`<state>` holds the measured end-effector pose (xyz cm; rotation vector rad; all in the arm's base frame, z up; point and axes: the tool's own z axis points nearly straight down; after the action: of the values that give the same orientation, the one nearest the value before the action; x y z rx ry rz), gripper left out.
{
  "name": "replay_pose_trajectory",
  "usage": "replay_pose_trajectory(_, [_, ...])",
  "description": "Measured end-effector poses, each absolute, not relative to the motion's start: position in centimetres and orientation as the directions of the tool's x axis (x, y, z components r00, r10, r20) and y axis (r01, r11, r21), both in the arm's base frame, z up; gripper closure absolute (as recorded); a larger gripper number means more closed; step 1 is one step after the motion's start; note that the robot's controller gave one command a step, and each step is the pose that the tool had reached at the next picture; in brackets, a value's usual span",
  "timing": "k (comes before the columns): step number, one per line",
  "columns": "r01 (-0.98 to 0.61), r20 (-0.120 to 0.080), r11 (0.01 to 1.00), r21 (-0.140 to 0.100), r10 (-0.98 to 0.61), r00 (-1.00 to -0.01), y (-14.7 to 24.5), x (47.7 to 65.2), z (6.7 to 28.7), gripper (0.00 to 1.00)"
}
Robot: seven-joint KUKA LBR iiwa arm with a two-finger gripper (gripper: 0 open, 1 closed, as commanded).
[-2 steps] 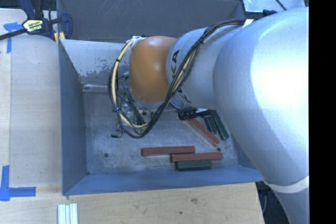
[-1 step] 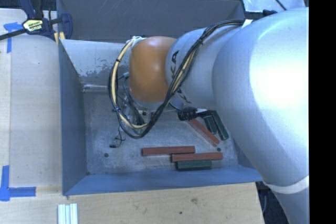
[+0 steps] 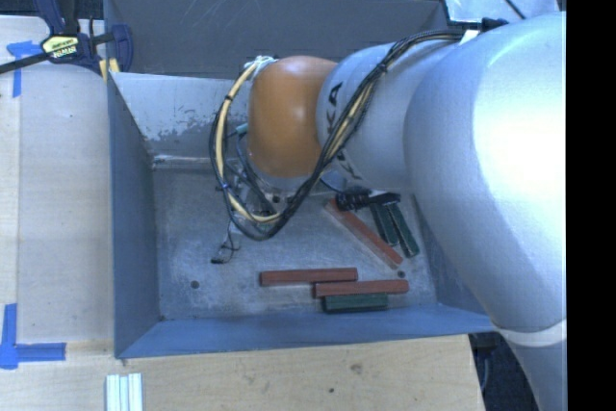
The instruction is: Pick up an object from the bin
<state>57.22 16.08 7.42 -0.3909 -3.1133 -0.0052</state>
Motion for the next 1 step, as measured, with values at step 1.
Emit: replay_pose_trajectory(1, [0.244, -0.006, 0.970, 0.001, 0.244, -0.970, 8.79, 61.83, 9.29, 0.00])
